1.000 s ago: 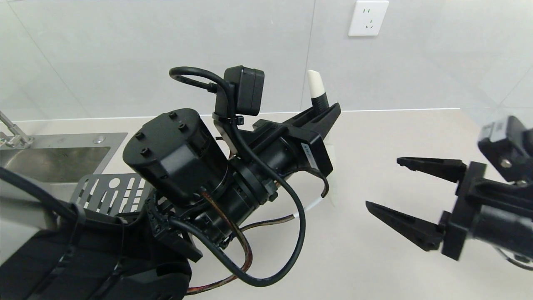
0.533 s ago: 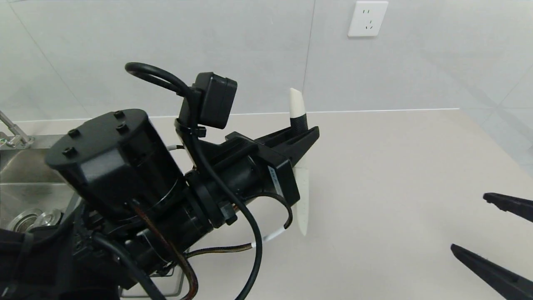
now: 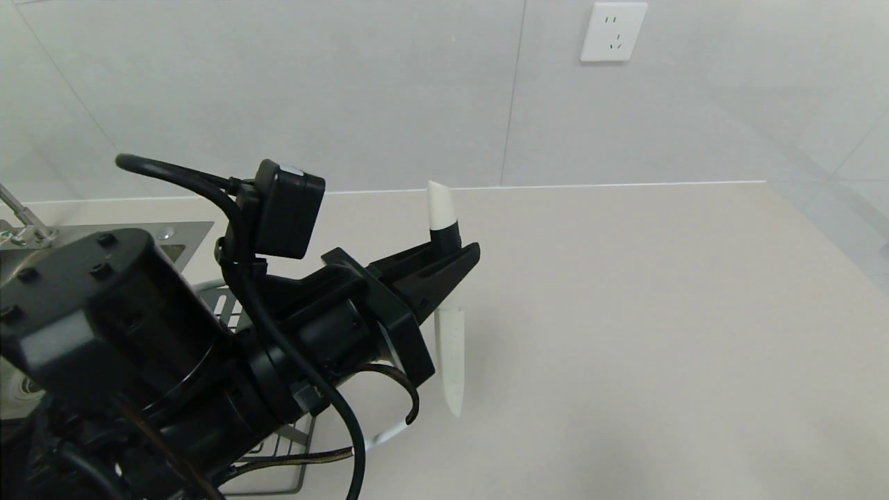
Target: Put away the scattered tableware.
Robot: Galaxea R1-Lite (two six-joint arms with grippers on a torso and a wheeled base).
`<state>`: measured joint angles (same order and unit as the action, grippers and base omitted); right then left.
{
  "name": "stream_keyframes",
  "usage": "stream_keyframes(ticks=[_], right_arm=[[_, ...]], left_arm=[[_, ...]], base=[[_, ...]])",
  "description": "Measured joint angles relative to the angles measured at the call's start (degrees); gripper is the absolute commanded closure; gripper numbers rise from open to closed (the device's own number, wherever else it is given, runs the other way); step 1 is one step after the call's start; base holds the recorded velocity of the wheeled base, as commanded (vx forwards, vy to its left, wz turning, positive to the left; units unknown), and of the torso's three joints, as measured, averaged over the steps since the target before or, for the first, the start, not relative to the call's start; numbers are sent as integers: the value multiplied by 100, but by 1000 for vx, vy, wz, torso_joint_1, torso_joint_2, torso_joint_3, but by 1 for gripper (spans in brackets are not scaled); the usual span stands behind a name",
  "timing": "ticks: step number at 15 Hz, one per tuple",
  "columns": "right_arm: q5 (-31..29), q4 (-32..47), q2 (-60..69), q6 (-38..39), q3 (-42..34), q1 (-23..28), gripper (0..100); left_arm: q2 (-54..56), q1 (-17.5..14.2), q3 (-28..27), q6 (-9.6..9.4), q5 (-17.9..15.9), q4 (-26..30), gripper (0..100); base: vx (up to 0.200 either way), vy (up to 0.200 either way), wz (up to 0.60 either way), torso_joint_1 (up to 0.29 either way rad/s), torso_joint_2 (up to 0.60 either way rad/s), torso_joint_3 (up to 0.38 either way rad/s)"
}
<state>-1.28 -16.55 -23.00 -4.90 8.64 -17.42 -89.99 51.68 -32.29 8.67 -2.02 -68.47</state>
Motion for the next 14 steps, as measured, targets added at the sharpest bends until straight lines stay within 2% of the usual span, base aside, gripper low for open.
stream_keyframes(ticks=[5, 6, 10, 14], right_arm=[[188, 433, 1264, 39, -123, 1070, 0], [239, 407, 1395, 30, -226, 1195, 0], [425, 347, 1749, -62, -727, 1553, 0], [443, 1009, 2086, -57, -851, 1782, 0]], left_arm=[[-4, -9, 115, -5, -29, -157, 100], [-6, -24, 162, -2, -33, -345, 100], [0, -33, 324, -7, -35, -472, 100], [-48, -30, 361, -9, -35, -627, 100]], base=[[0, 0, 0, 0, 0, 0], [0, 0, 0, 0, 0, 0], [0, 0, 0, 0, 0, 0], [0, 0, 0, 0, 0, 0]])
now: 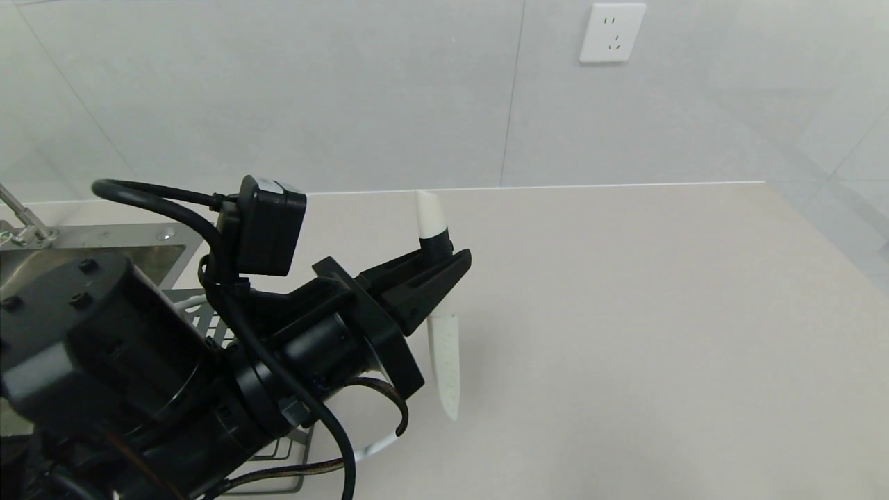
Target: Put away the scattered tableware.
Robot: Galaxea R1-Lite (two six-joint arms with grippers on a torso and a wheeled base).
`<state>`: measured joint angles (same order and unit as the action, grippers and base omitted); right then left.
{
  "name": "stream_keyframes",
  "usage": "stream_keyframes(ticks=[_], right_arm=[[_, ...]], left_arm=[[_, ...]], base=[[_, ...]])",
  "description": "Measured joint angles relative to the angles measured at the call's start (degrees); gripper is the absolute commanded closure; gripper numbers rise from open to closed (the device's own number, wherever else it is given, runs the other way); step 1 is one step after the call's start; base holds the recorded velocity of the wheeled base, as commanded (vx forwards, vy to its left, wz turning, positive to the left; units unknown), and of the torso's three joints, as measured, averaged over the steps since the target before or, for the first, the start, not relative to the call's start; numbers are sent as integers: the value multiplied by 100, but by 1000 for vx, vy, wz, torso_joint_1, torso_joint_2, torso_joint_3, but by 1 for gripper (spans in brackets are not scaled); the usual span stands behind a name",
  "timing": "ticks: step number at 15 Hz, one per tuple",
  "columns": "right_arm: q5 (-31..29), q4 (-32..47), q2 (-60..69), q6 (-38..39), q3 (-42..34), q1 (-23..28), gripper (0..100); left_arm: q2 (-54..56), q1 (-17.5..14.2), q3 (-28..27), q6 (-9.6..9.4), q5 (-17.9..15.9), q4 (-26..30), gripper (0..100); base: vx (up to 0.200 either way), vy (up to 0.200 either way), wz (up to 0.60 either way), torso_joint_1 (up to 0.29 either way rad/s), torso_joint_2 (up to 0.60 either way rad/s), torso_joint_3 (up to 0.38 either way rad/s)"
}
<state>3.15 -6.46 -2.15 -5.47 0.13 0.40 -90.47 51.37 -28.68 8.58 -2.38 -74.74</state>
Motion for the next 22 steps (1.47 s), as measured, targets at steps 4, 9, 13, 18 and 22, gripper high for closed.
stream_keyframes(ticks=[4, 9, 13, 18, 22], right_arm=[[-50, 653, 110, 529, -9, -27, 0], [-46, 656, 135, 542, -6, -30, 0], [-50, 653, 138, 542, -4, -30, 0], [-52, 649, 135, 538, -4, -30, 0], [-52, 649, 135, 532, -6, -30, 0]], left_arm=[[-46, -13, 168, 6, 6, -193, 100], [28, -79, 145, -221, -18, -151, 100], [177, -66, 154, -653, -497, -145, 100], [191, 67, 300, -681, -708, -197, 100], [194, 323, 286, -678, -719, -212, 100]], base=[[0, 0, 0, 0, 0, 0], [0, 0, 0, 0, 0, 0], [0, 0, 150, 1, 1, 1], [0, 0, 0, 0, 0, 0], [0, 0, 0, 57, -122, -71]])
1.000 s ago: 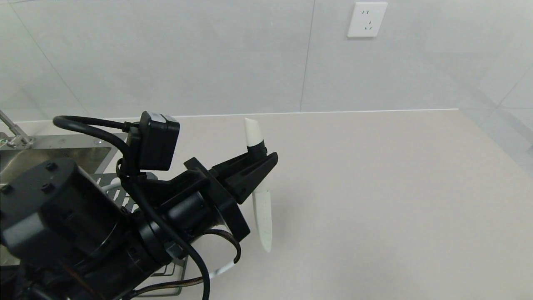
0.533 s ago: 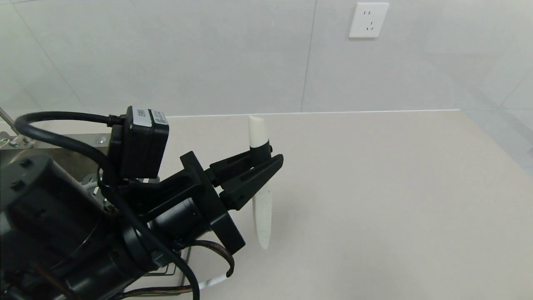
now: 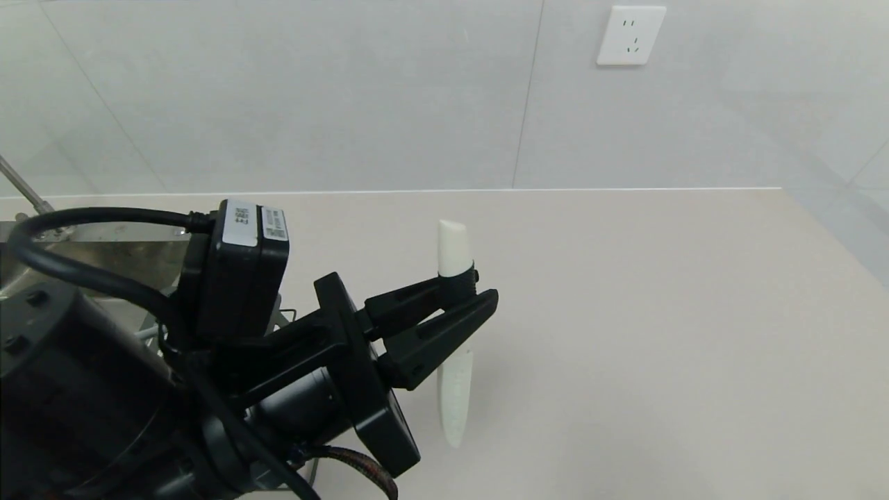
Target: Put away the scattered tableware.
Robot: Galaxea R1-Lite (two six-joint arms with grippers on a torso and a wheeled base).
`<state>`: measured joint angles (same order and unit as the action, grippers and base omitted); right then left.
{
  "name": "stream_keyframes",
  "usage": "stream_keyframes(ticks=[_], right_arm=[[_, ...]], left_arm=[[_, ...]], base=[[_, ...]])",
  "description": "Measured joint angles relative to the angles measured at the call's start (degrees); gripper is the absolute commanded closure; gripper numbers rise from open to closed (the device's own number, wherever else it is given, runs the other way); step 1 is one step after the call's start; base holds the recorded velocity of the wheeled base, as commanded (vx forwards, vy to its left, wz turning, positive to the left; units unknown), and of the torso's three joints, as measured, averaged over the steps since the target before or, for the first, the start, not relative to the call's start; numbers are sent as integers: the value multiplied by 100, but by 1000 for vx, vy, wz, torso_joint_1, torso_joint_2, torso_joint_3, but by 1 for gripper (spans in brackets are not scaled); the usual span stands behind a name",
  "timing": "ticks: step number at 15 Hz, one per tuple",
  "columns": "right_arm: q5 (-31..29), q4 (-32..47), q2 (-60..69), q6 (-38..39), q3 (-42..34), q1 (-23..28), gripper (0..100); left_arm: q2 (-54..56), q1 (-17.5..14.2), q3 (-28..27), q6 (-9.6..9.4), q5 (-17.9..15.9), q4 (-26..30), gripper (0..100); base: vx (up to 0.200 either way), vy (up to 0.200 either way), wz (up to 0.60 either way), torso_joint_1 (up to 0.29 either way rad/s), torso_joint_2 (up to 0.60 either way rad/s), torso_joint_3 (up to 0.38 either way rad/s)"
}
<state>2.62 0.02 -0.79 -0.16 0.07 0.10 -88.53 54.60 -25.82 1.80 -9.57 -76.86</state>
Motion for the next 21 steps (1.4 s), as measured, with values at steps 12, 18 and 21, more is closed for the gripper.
stream_keyframes(ticks=[12, 18, 21], right_arm=[[0, -2, -9, 0, 0, -2, 0], [2, -2, -11, 6, 0, 1, 0], [-2, -2, -11, 9, 2, -7, 0]], left_arm=[[736, -194, 444, 18, 7, -180, 100], [951, -243, 293, 38, 0, -216, 100], [959, -295, 236, 13, -532, -200, 100]], base=[[0, 0, 250, 86, -189, -106], [0, 0, 200, 2, 0, -1], [0, 0, 0, 0, 0, 0]])
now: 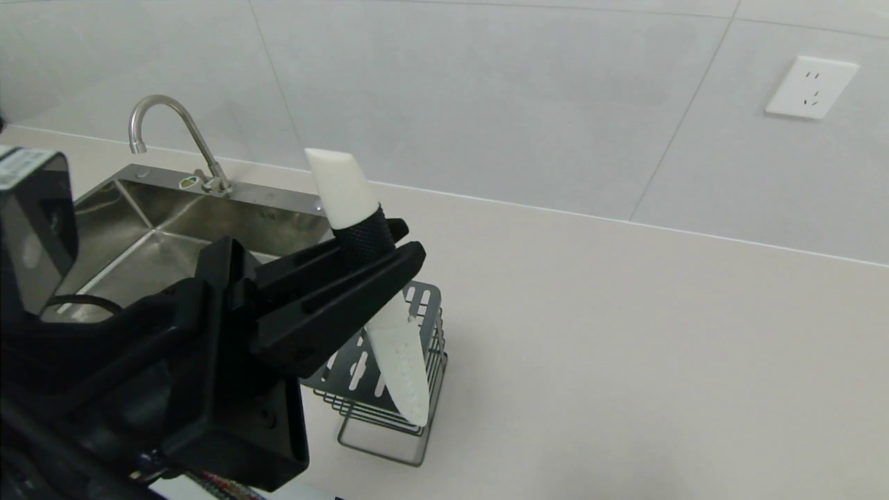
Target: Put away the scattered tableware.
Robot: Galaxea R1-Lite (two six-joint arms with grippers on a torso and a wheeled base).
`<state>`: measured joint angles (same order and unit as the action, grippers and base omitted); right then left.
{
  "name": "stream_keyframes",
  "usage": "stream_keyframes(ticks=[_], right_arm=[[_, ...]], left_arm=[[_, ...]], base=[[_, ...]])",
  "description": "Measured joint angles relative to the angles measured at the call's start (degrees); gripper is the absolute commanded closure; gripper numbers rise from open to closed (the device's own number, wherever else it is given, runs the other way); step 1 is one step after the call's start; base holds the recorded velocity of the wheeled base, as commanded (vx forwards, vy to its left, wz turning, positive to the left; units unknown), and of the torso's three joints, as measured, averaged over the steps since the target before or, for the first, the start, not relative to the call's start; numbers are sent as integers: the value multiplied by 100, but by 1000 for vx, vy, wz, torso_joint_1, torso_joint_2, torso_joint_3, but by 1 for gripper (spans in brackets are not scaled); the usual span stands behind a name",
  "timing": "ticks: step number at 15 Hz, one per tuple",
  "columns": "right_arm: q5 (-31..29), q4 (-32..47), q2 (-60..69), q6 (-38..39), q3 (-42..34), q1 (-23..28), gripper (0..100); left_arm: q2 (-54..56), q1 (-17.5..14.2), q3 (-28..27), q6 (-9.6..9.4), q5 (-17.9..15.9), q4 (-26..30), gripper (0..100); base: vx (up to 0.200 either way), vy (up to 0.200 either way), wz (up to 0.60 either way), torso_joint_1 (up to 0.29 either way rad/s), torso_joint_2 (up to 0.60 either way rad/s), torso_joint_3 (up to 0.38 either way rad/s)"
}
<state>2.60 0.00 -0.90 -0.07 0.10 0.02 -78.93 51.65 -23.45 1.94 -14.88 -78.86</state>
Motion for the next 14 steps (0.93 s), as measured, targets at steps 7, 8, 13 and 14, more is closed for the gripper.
stream_keyframes(ticks=[7, 8, 13, 14], right_arm=[[2, 0, 0, 0, -2, 7, 0], [2, 0, 0, 2, -2, 7, 0], [2, 0, -2, 0, -2, 7, 0], [2, 0, -4, 2, -2, 7, 0]], left_arm=[[57, -162, -501, 24, 68, 524, 100], [55, -194, -631, -145, 233, 756, 100], [18, 11, -1381, -777, 1496, 1999, 100], [-12, 140, -1464, -801, 1808, 2013, 100]], base=[[0, 0, 0, 0, 0, 0], [0, 0, 0, 0, 0, 0], [0, 0, 0, 0, 0, 0], [0, 0, 0, 0, 0, 0]])
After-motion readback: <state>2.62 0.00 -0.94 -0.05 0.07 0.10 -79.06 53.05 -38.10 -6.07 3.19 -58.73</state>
